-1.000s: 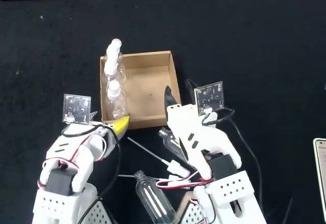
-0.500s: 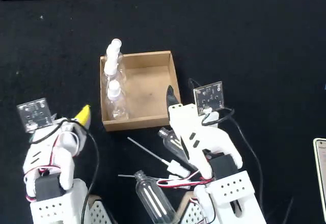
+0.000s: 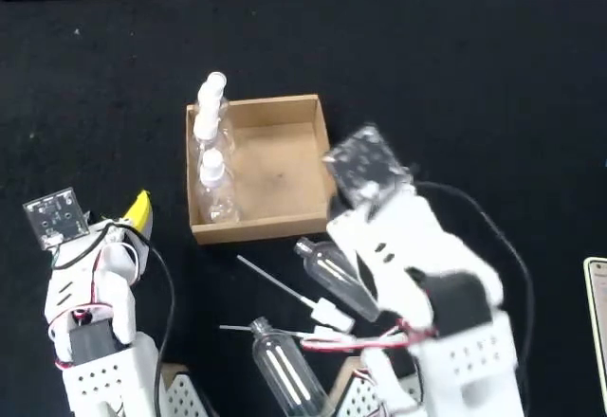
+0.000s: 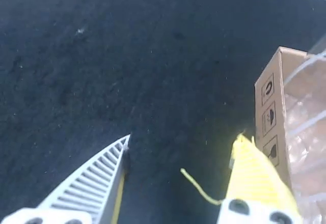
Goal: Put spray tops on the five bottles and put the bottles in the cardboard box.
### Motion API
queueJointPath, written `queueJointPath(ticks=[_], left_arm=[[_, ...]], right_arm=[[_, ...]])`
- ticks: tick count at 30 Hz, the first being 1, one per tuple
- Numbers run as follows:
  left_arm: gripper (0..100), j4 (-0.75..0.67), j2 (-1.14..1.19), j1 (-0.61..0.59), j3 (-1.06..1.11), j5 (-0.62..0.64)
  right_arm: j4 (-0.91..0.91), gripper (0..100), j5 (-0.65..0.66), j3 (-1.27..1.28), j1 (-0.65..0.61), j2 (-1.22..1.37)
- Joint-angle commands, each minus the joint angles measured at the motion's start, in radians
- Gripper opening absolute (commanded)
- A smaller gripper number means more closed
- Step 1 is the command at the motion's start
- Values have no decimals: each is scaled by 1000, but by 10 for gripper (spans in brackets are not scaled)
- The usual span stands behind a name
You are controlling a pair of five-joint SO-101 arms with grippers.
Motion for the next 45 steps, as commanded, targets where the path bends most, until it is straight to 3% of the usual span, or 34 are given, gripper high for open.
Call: queueJointPath(ticks=[1, 7, 11, 14, 26, 29, 34, 41, 45], left_arm=[[281, -26, -11, -8, 1, -6], [281, -28, -11, -7, 12, -5], [281, -28, -11, -7, 13, -8], [281, -28, -11, -7, 13, -9], [281, -28, -11, -7, 15, -11], [281, -28, -11, -7, 15, -11], [281, -28, -11, -7, 15, -11], [281, -28, -11, -7, 15, -11], [281, -28, -11, -7, 15, -11]], right_arm=[[195, 188, 77, -116, 2, 197], [253, 248, 183, -50, -35, 315], [170, 338, 209, 99, -149, 317], [46, 342, 204, 223, -196, 323], [-255, 341, 344, 506, -63, 323], [-310, 254, 393, 564, -26, 321], [-206, 67, 462, 453, 118, 315], [219, 70, 746, 71, 439, 321], [195, 69, 859, -33, 700, 326]])
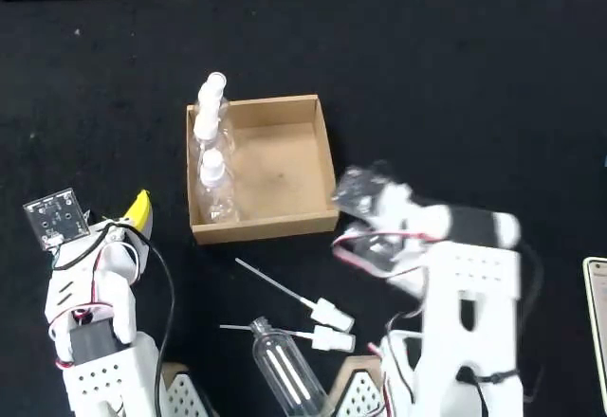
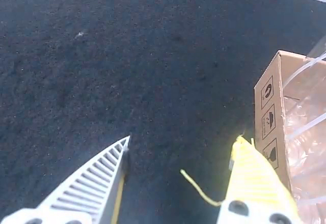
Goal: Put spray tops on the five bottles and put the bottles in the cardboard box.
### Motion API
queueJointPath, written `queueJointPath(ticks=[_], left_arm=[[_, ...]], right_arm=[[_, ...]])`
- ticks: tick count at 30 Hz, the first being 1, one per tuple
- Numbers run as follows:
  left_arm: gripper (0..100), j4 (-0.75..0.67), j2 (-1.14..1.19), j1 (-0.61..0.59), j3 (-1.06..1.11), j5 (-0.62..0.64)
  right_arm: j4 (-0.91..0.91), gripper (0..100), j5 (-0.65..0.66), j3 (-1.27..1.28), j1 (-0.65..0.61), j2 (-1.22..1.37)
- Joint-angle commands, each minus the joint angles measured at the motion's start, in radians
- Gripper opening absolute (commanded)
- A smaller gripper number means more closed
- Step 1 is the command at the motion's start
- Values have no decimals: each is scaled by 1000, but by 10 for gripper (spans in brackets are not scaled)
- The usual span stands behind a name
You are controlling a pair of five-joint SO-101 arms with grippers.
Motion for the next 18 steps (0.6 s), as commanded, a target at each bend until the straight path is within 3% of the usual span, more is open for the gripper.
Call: queueJointPath(ticks=[1, 4, 9, 14, 18], left_arm=[[281, -25, -11, -7, 12, -11], [281, -25, -11, -7, 12, -11], [281, -25, -11, -7, 10, -11], [281, -25, -11, -8, 10, -11], [281, -25, -11, -8, 10, -11]], right_arm=[[-43, 68, 64, -114, 256, 16], [-133, 67, 35, -67, 390, 48], [-364, 70, -186, 15, 511, 189], [-641, 74, -330, 50, 539, 421], [-623, 197, -354, -62, 537, 604]])
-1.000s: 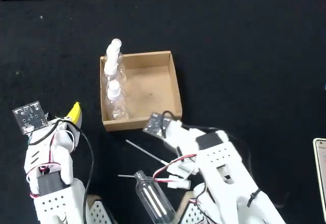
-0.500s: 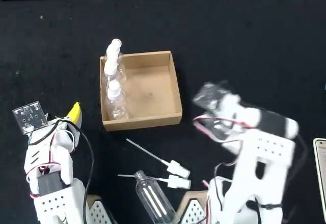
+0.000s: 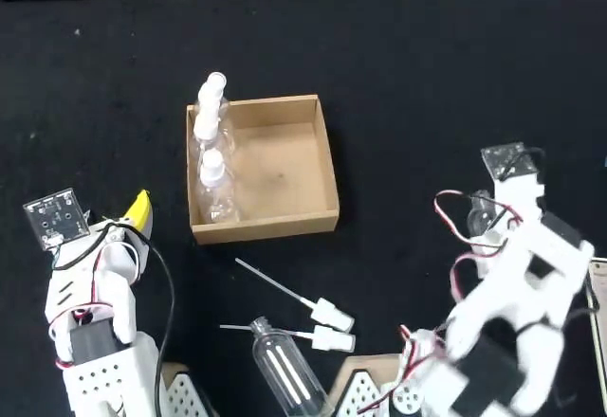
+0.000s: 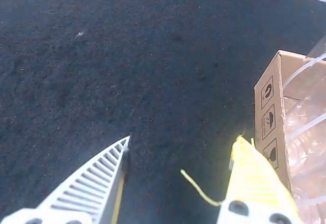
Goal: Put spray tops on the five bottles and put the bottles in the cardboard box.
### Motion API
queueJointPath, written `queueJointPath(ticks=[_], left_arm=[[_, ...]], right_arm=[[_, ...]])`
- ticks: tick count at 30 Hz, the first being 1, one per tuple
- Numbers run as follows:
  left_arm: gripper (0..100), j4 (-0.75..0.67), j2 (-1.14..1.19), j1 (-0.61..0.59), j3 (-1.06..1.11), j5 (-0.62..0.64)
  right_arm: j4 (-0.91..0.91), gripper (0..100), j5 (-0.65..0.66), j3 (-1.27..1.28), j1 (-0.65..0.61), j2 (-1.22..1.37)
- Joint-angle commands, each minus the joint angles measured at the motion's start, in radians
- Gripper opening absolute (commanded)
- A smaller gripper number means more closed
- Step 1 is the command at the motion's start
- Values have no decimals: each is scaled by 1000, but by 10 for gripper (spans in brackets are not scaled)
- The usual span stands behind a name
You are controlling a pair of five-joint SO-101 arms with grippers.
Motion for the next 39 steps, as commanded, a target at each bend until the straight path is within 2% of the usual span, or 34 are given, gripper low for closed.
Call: queueJointPath(ticks=[1, 4, 8, 15, 22, 27, 31, 35, 39], left_arm=[[281, -25, -11, -8, 10, -11], [281, -25, -11, -8, 10, -11], [281, -25, -11, -8, 10, -11], [281, -25, -11, -8, 10, -11], [281, -25, -11, -8, 10, -12], [281, -25, -11, -8, 10, -12], [281, -25, -11, -8, 8, -12], [281, -25, -11, -8, 7, -12], [281, -25, -11, -8, 7, -12]], right_arm=[[43, 242, -28, -153, 23, 130], [207, 331, -25, -323, 14, 225], [402, 328, -28, -570, -2, 340], [565, 330, -21, -816, -41, 519], [529, 330, -18, -776, -84, 538], [416, 325, -20, -688, -92, 538], [351, 237, -6, -636, -84, 538], [351, 117, 115, -633, -87, 538], [301, 68, 365, -700, -77, 539]])
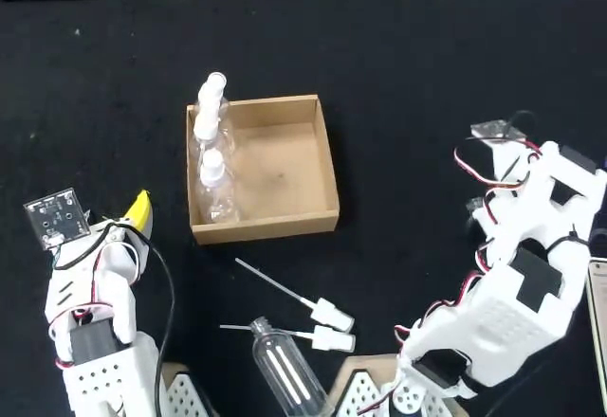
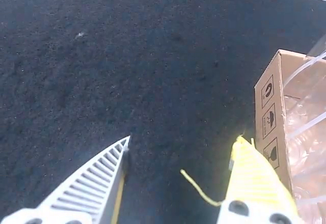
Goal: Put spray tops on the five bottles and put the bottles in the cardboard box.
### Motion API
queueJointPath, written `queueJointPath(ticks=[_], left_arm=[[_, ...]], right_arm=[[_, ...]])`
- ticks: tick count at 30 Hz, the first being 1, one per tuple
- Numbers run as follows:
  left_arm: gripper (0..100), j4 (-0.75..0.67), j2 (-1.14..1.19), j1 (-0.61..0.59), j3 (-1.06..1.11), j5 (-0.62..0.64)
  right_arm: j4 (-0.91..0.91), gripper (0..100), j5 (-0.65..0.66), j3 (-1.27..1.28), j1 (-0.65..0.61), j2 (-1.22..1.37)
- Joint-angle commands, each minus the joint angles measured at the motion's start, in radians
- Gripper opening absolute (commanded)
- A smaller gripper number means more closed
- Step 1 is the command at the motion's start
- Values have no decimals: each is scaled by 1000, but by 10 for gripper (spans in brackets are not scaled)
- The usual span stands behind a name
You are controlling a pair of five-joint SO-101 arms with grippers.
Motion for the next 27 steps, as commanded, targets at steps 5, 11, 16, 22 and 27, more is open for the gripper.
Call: queueJointPath(ticks=[5, 11, 16, 22, 27], left_arm=[[281, -25, -11, -8, 7, -5], [281, -25, -11, -8, 5, -5], [281, -25, -11, -8, 5, -5], [281, -25, -11, -8, 7, -5], [281, -25, -11, -8, 7, -5]], right_arm=[[-120, 67, 440, -127, 46, -5], [-130, 209, 417, -87, 58, -4], [-160, 332, 405, -22, 48, -5], [-158, 332, 327, -10, 37, -5], [-160, 305, 307, -5, 20, -4]])
